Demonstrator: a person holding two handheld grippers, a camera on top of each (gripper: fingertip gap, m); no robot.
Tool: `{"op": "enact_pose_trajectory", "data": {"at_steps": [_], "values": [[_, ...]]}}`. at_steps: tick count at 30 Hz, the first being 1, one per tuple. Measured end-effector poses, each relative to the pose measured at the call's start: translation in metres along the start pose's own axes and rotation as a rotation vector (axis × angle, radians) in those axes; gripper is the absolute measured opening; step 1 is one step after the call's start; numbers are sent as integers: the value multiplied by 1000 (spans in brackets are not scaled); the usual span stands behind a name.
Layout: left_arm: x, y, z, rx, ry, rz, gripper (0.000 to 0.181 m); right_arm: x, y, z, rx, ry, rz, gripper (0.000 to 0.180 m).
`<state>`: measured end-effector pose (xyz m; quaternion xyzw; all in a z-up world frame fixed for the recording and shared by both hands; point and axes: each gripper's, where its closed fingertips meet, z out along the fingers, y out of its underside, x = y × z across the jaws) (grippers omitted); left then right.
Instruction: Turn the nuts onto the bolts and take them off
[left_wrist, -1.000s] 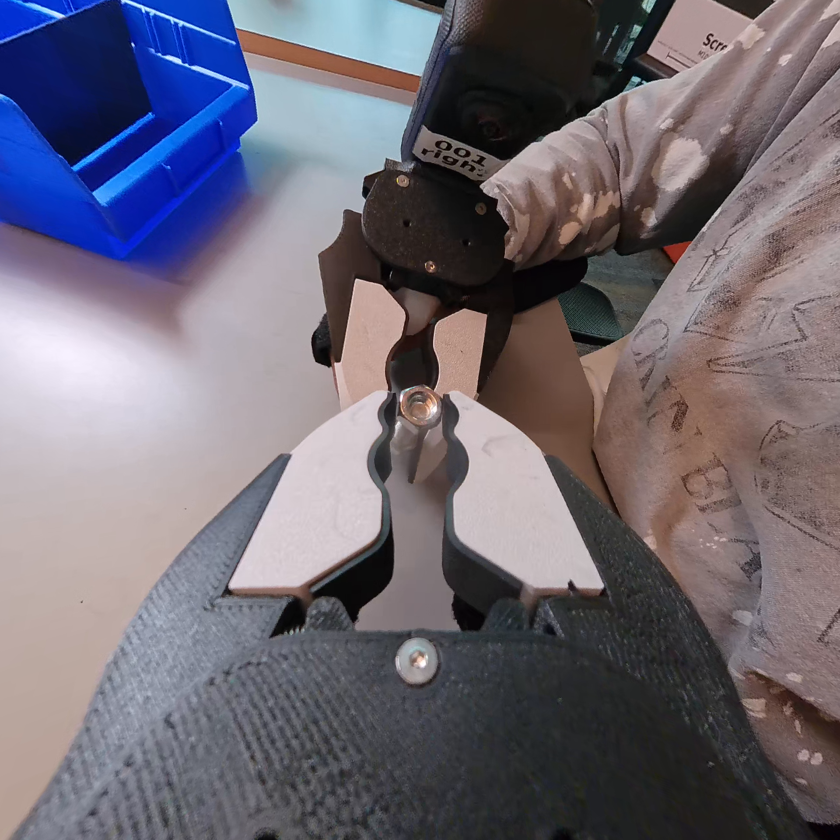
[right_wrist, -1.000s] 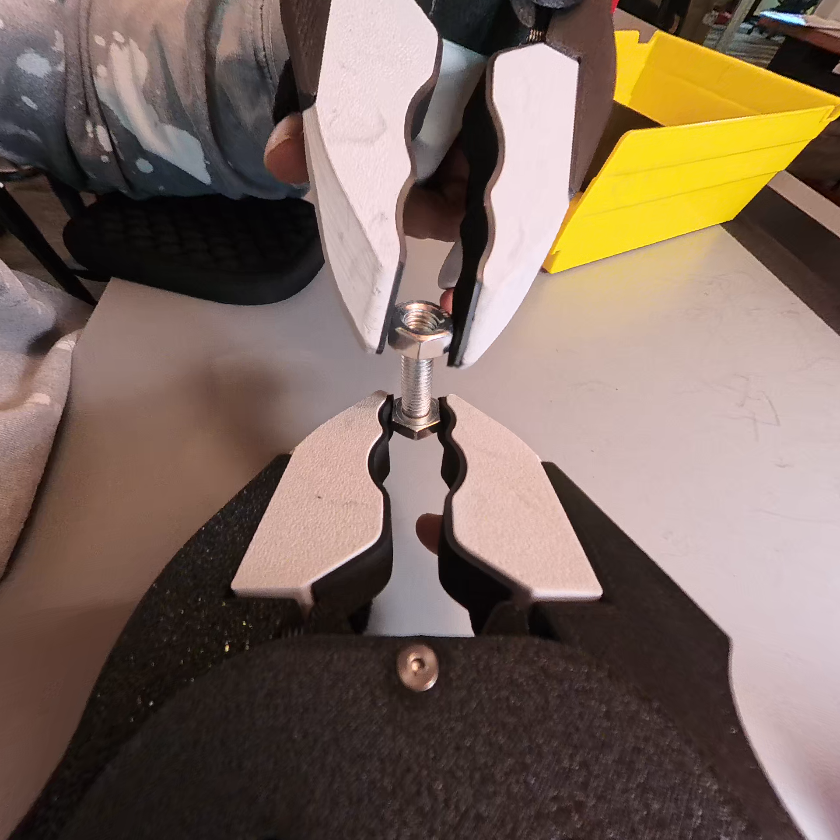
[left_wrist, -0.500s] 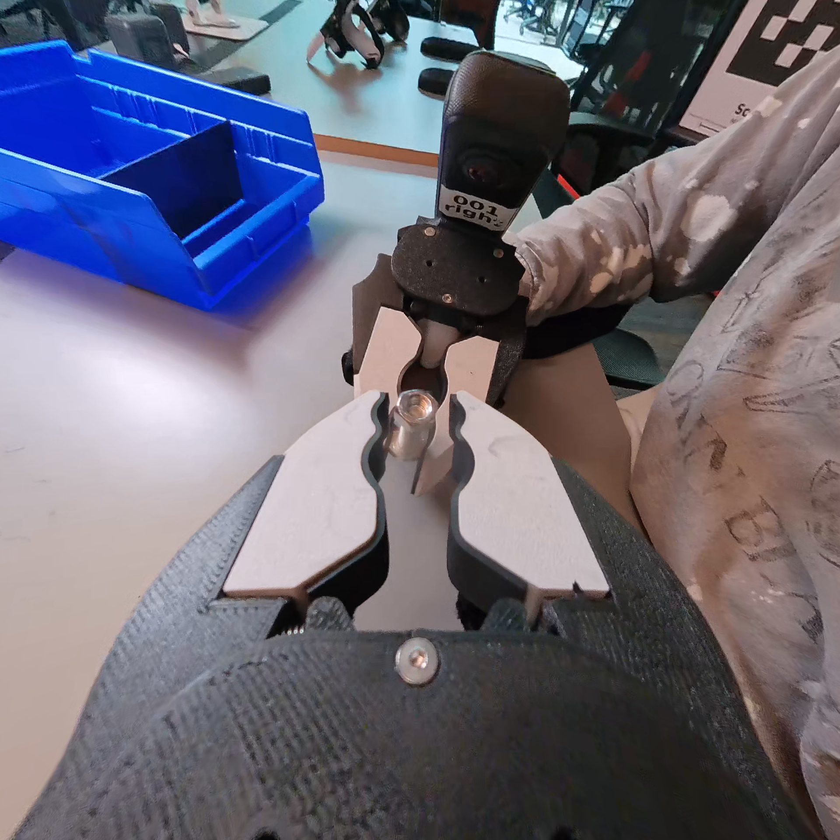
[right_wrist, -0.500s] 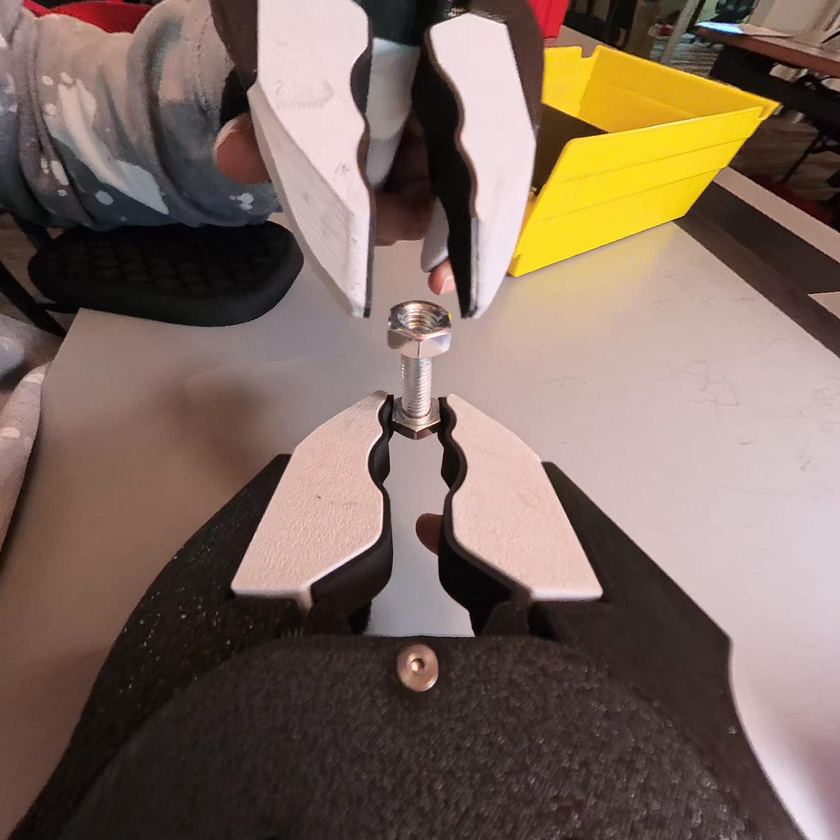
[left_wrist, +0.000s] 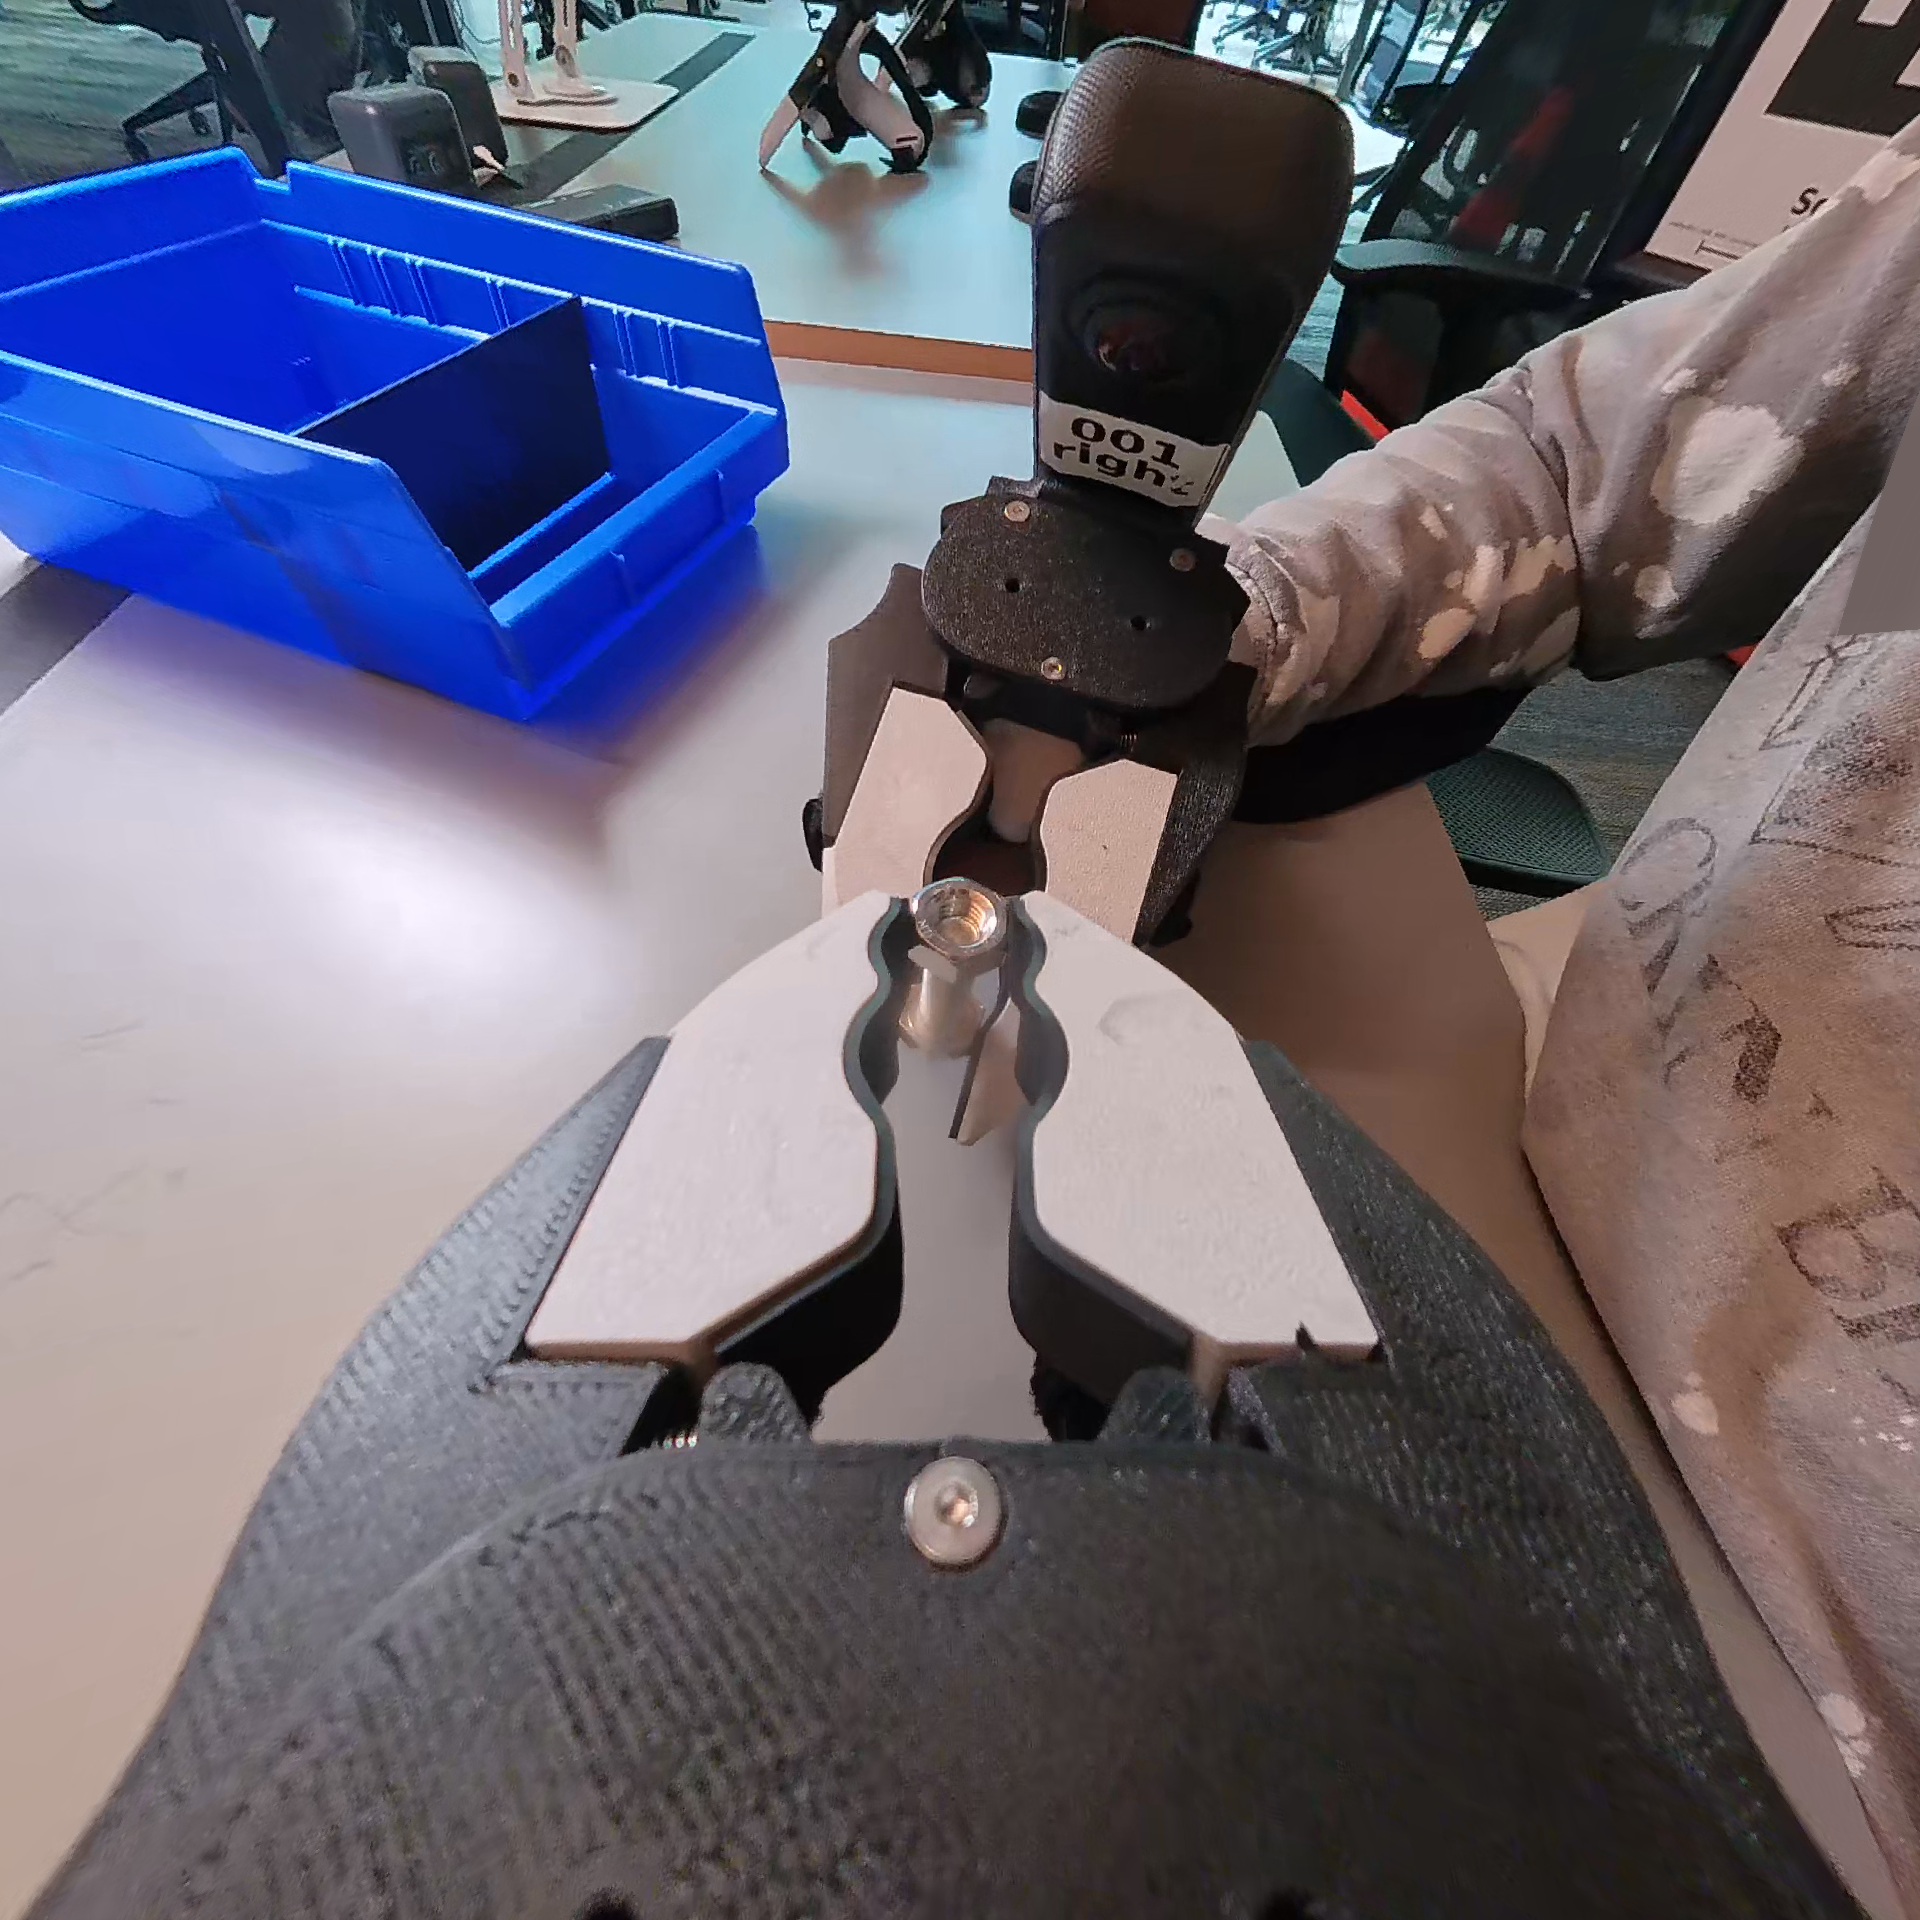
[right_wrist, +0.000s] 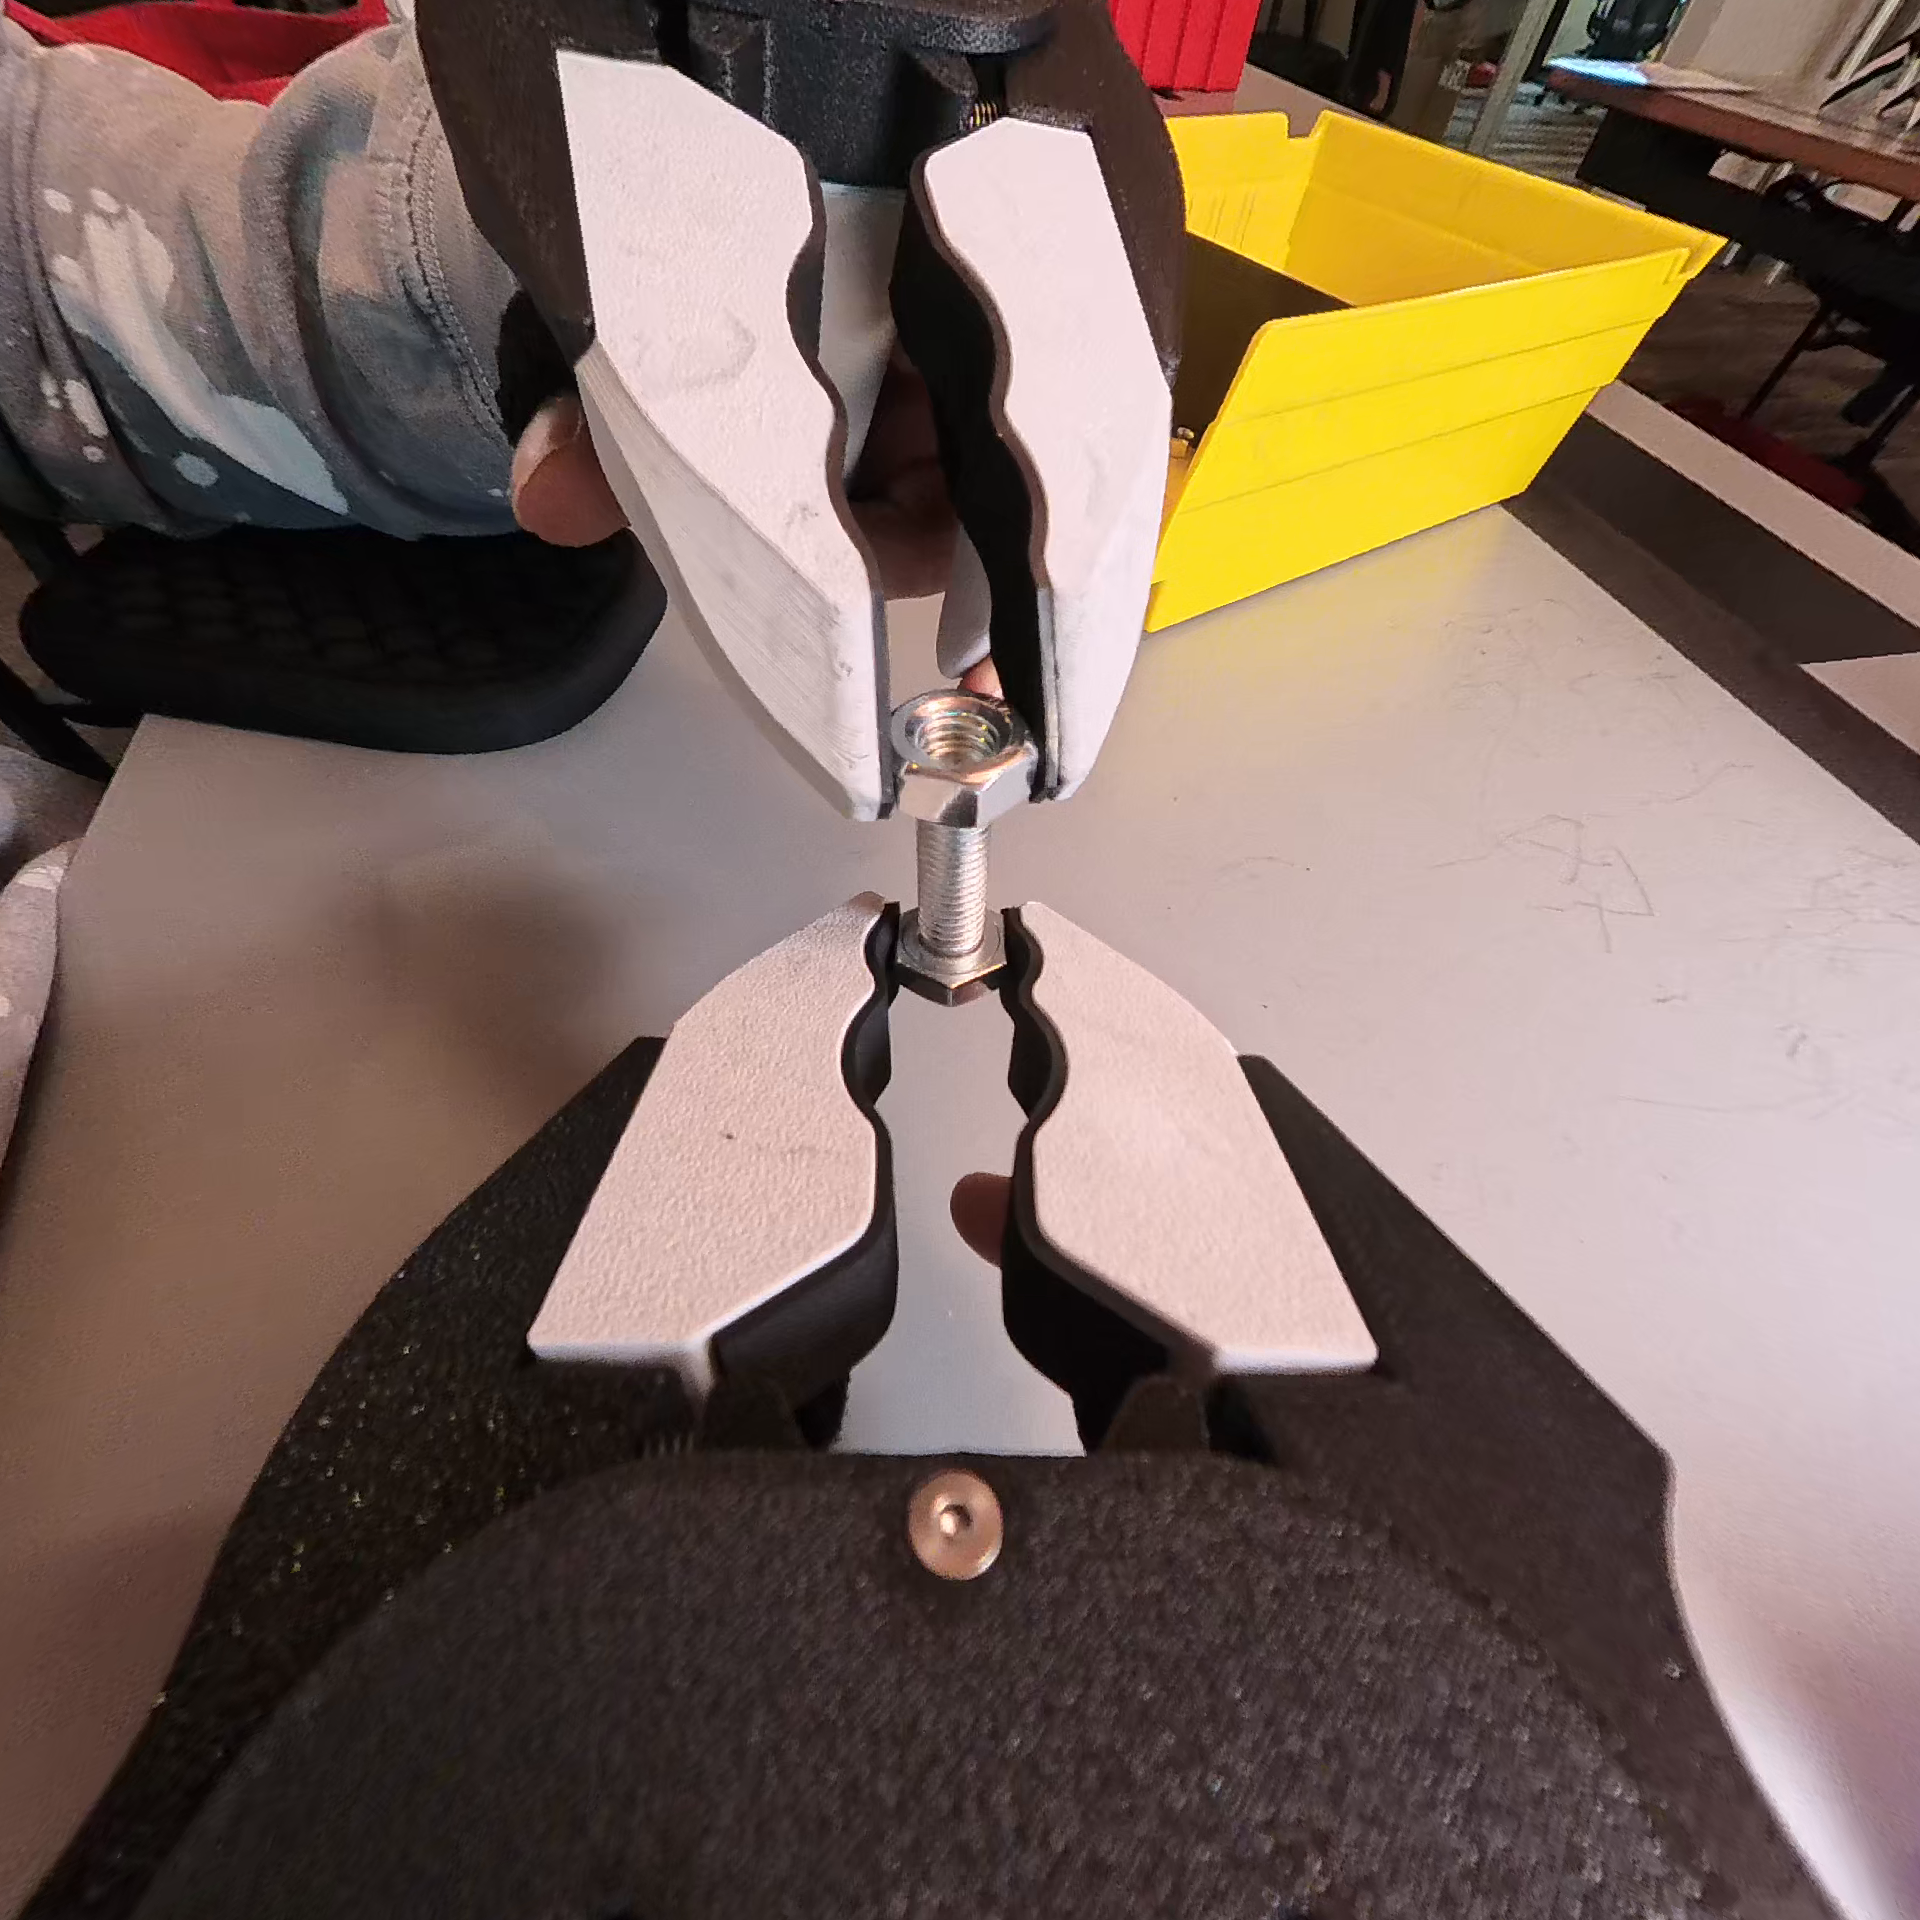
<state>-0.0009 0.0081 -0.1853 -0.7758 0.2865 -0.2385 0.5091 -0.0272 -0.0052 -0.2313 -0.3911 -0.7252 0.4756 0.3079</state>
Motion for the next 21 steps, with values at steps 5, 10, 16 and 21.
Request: {"op": "enact_pose_trajectory", "data": {"at_steps": [5, 10, 16, 21], "values": [[2, 0, -2, -1, 15, 4, 18, -3, -1, 0, 11, -18, 2, 18], [3, -2, -5, 3, 27, 12, 20, -5, -3, 0, 27, -28, -2, 18], [3, -2, -6, 7, 27, 13, 18, -4, -2, 0, 25, -21, -1, 18], [0, -1, -4, -8, -10, 39, 18, -1, 1, 2, 7, -7, 9, 18]]}}
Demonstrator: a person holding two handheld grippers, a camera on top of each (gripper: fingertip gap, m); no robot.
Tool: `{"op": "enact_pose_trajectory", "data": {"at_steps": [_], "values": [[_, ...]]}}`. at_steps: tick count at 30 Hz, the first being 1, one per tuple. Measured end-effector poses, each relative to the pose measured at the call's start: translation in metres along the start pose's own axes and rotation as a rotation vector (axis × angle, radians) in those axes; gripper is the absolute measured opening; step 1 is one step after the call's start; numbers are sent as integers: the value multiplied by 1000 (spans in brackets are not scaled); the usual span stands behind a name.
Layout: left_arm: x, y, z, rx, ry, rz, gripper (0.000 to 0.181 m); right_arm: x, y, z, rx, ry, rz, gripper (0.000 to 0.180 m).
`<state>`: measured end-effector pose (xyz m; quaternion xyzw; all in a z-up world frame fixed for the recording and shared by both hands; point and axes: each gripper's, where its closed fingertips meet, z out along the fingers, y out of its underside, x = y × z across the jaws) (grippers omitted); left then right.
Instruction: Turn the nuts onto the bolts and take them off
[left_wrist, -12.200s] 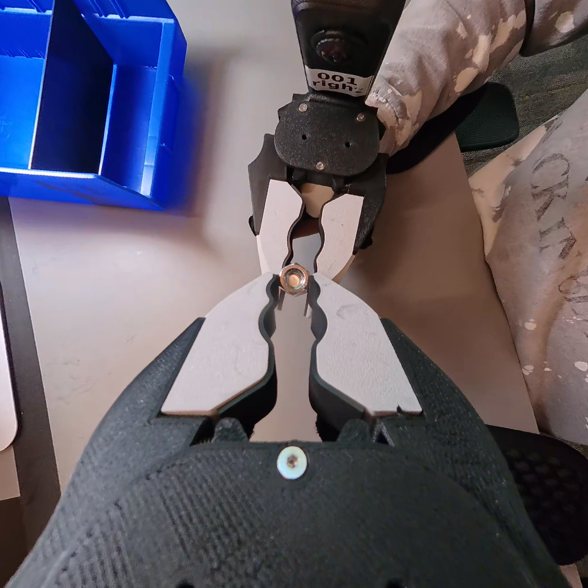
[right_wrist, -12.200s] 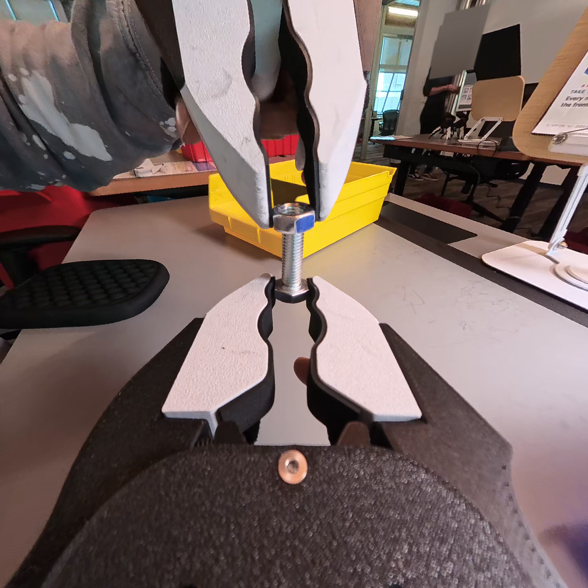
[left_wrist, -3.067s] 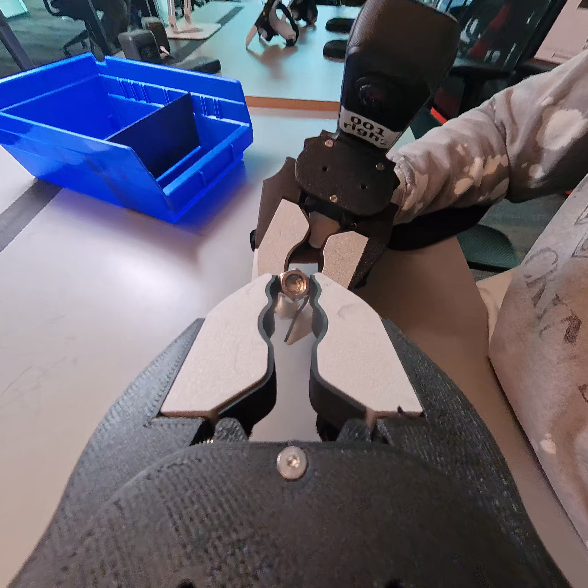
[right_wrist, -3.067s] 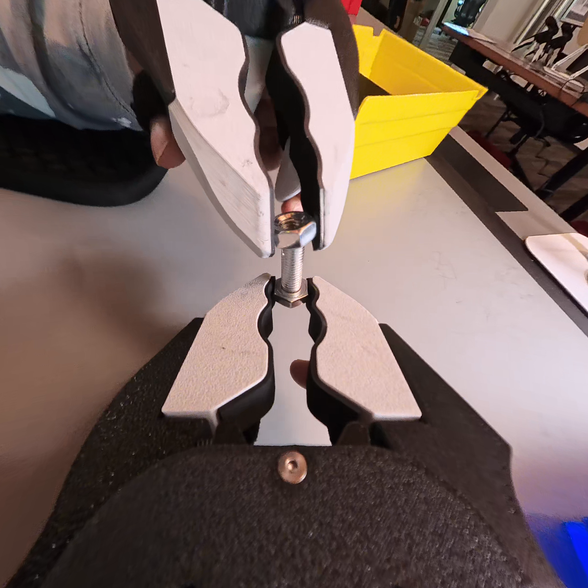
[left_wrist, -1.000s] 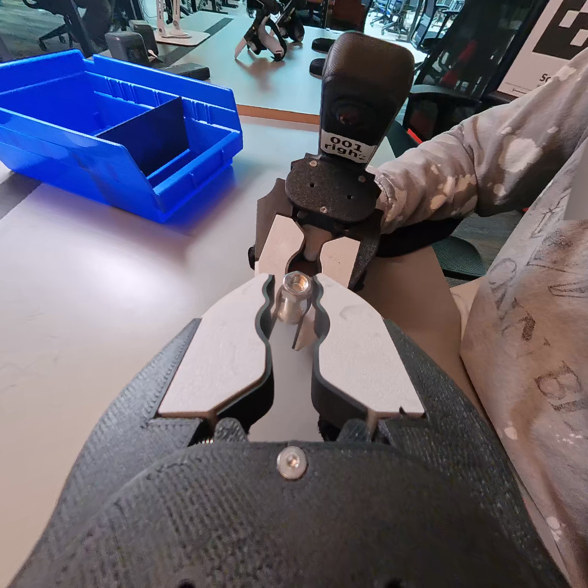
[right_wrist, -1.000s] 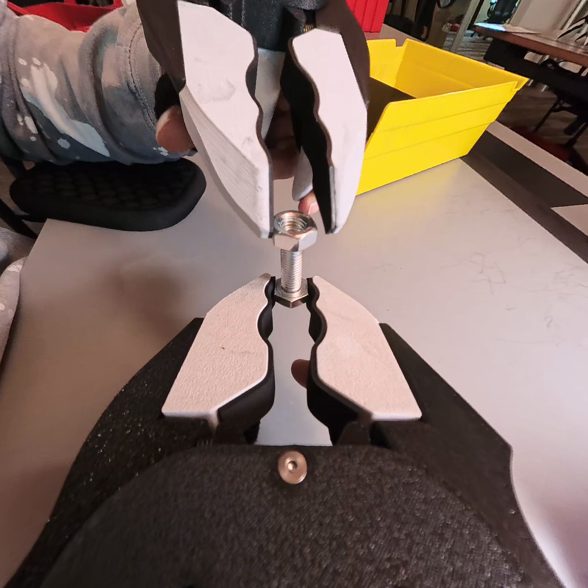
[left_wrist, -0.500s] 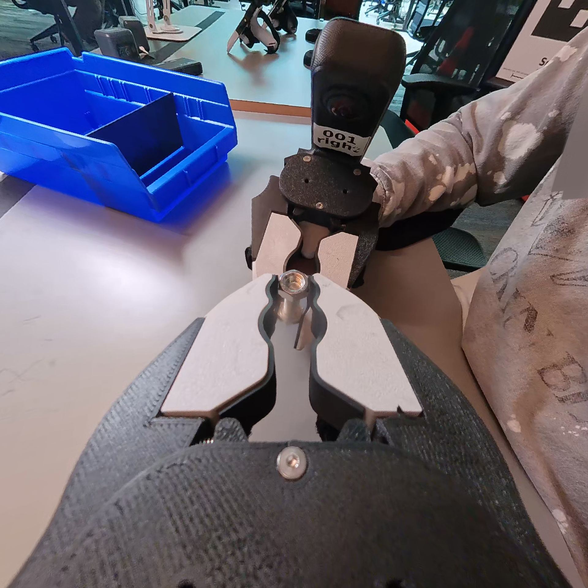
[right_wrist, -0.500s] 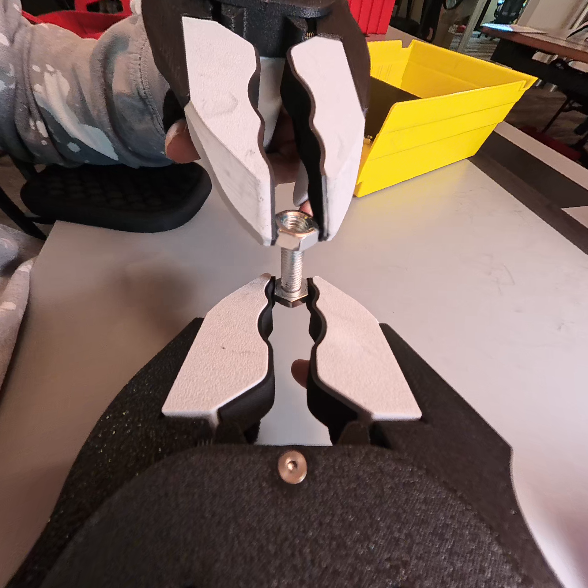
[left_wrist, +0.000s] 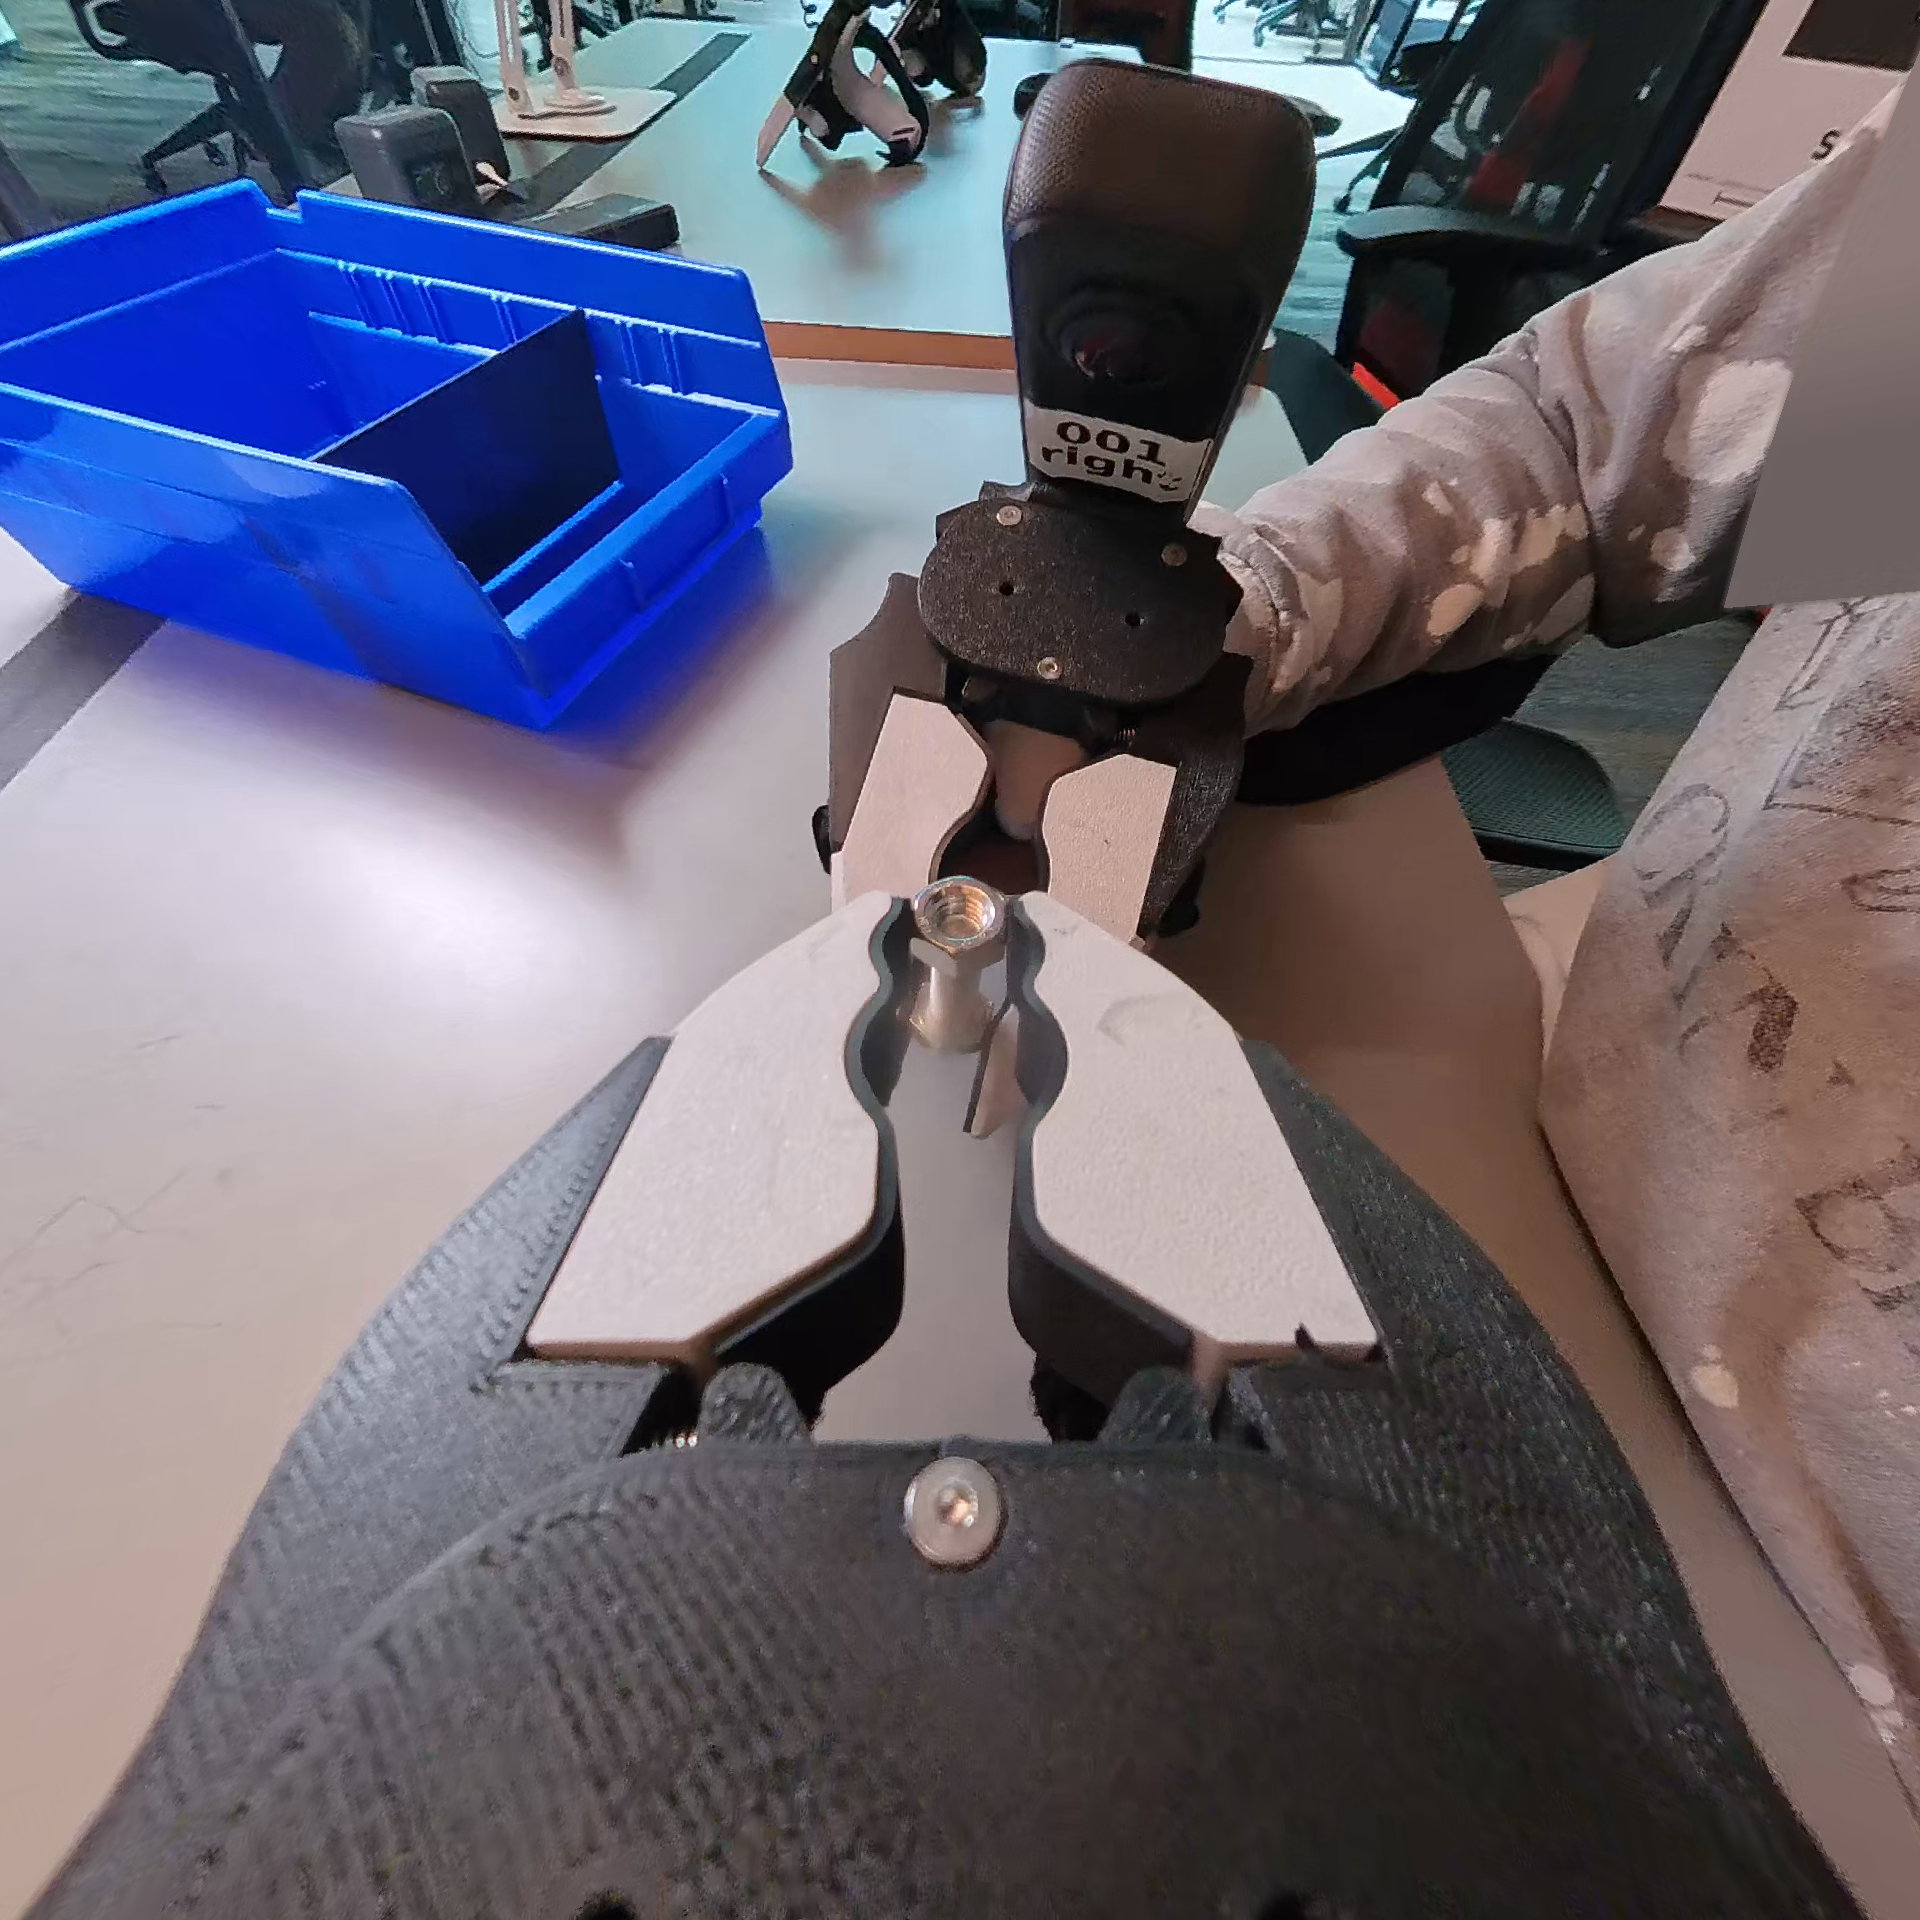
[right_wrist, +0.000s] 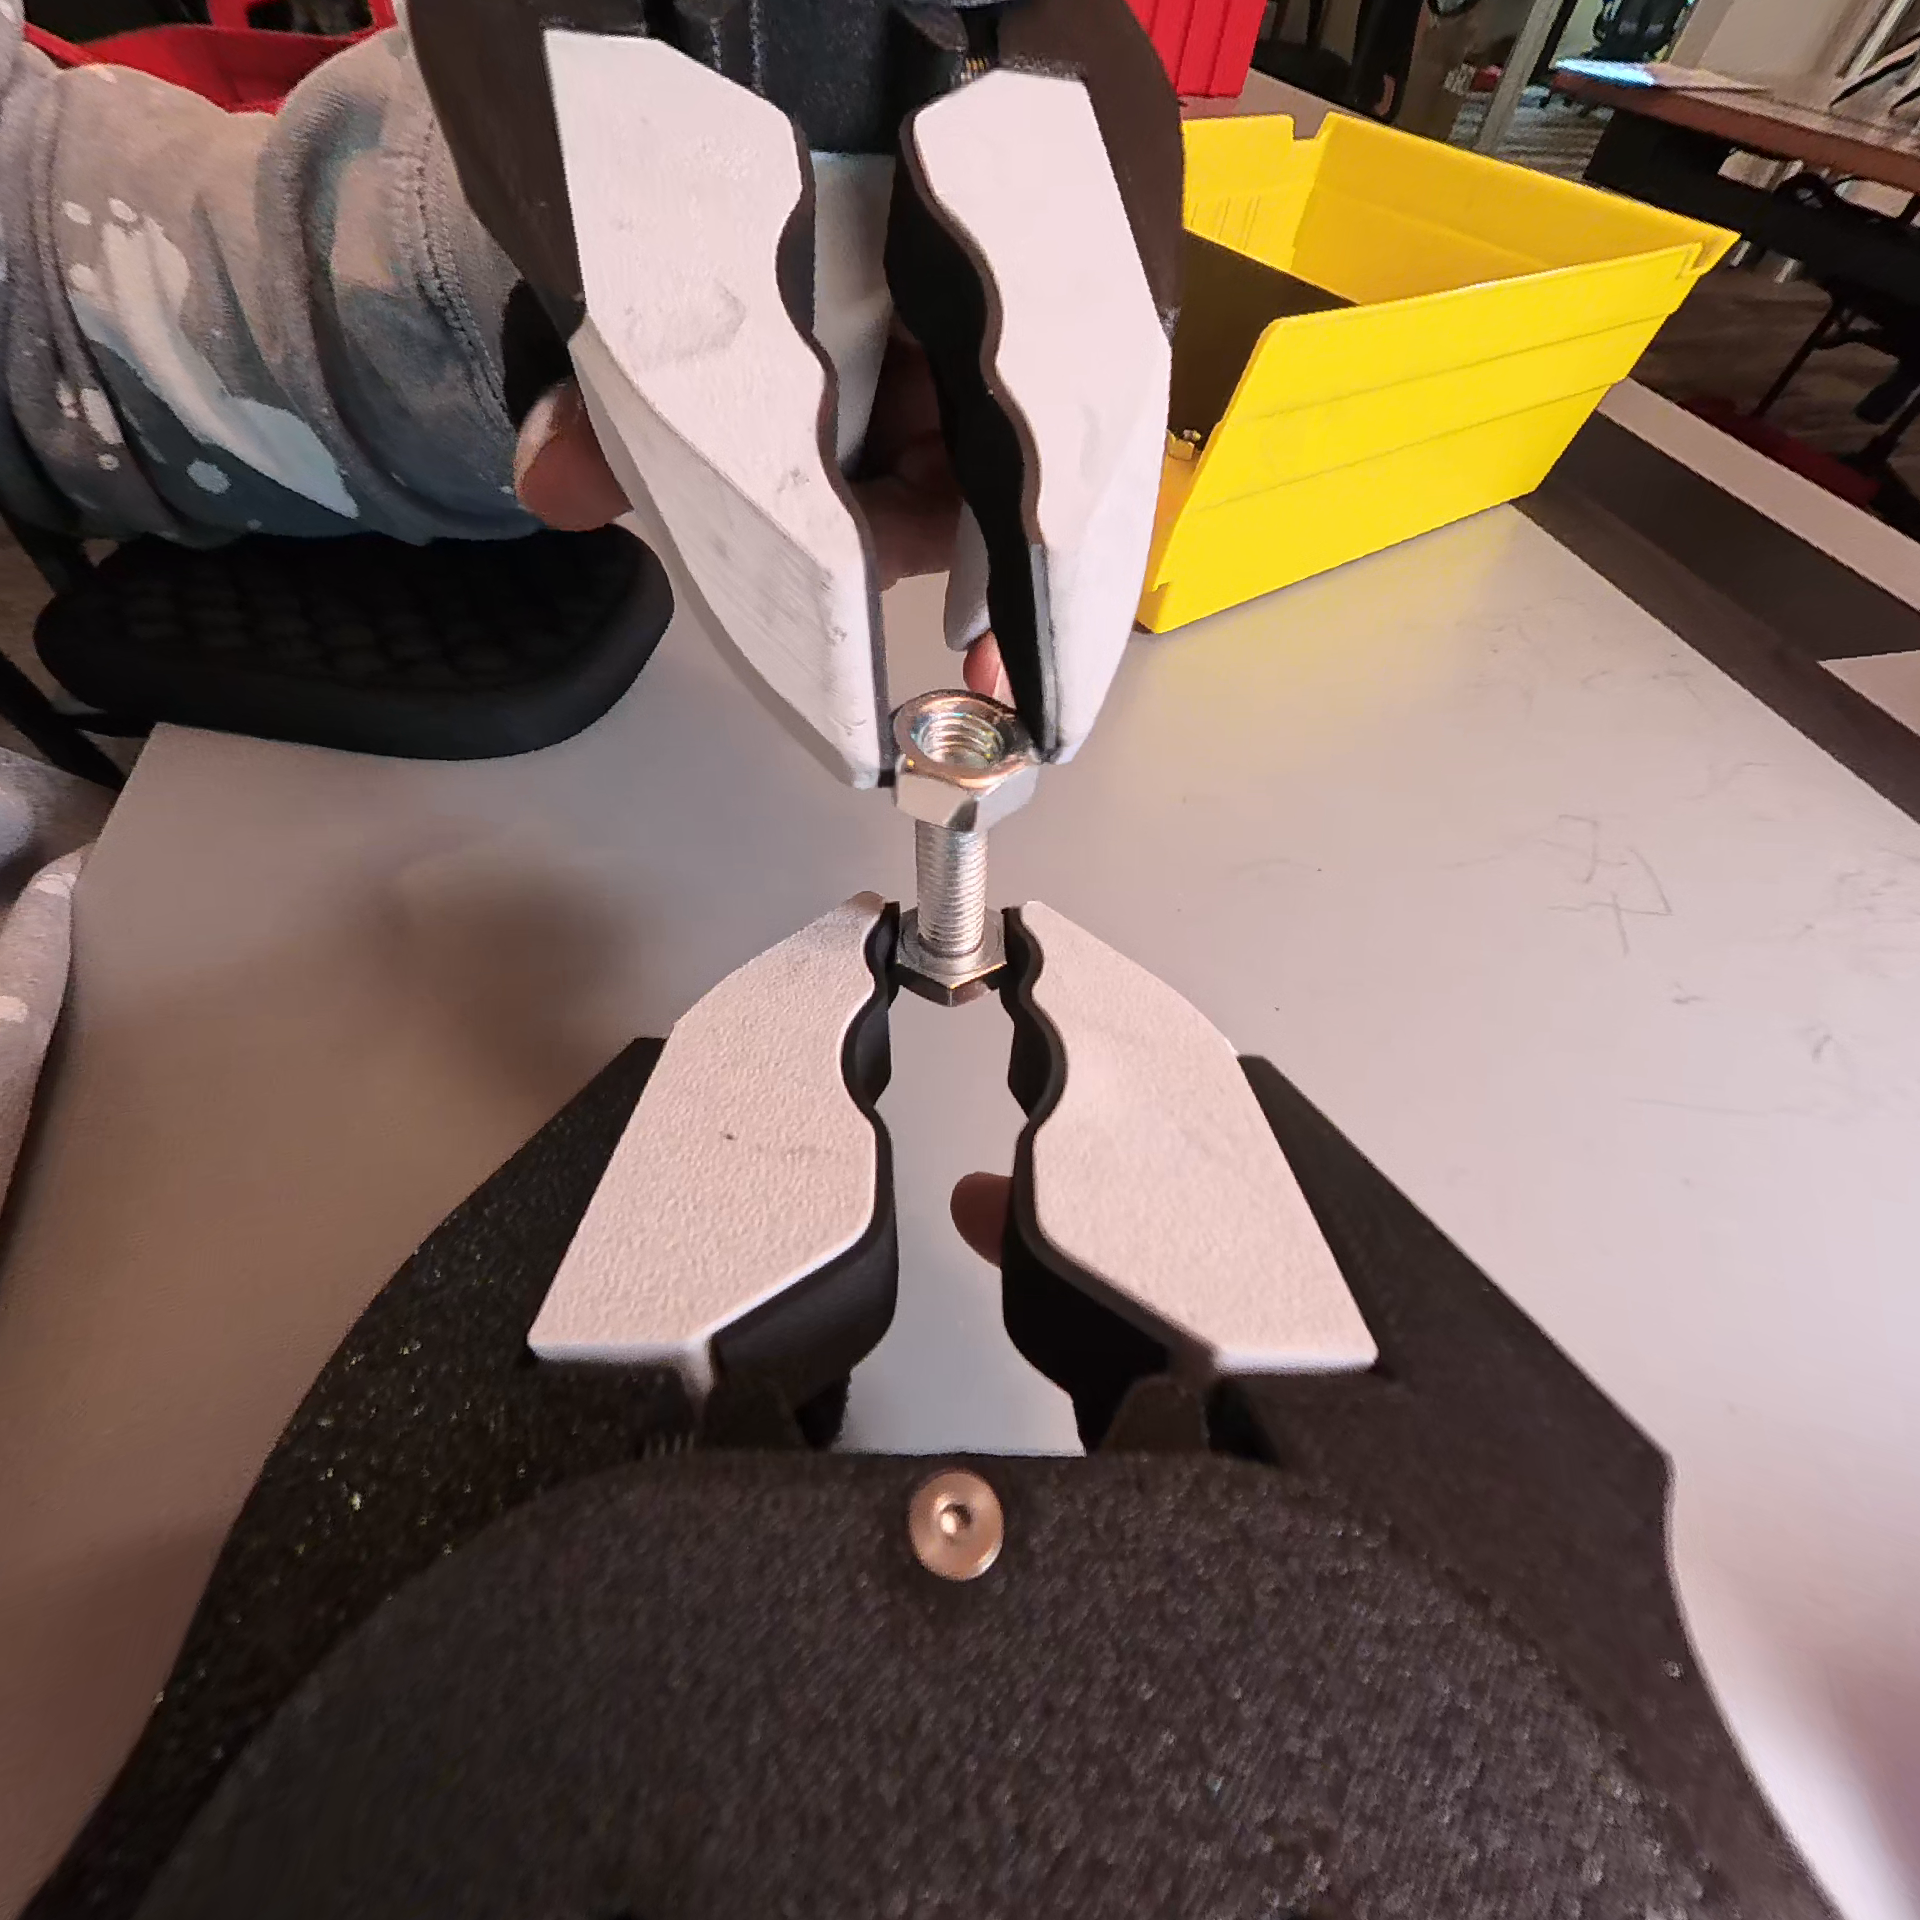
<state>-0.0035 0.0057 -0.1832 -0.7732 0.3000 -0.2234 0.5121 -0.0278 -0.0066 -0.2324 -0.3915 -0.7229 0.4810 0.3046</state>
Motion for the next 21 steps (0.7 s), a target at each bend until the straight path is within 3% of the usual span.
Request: {"op": "enact_pose_trajectory", "data": {"at_steps": [21], "values": [[6, -4, -4, 11, 30, 38, 19, -7, -7, -2, 55, -51, -5, 18]]}}
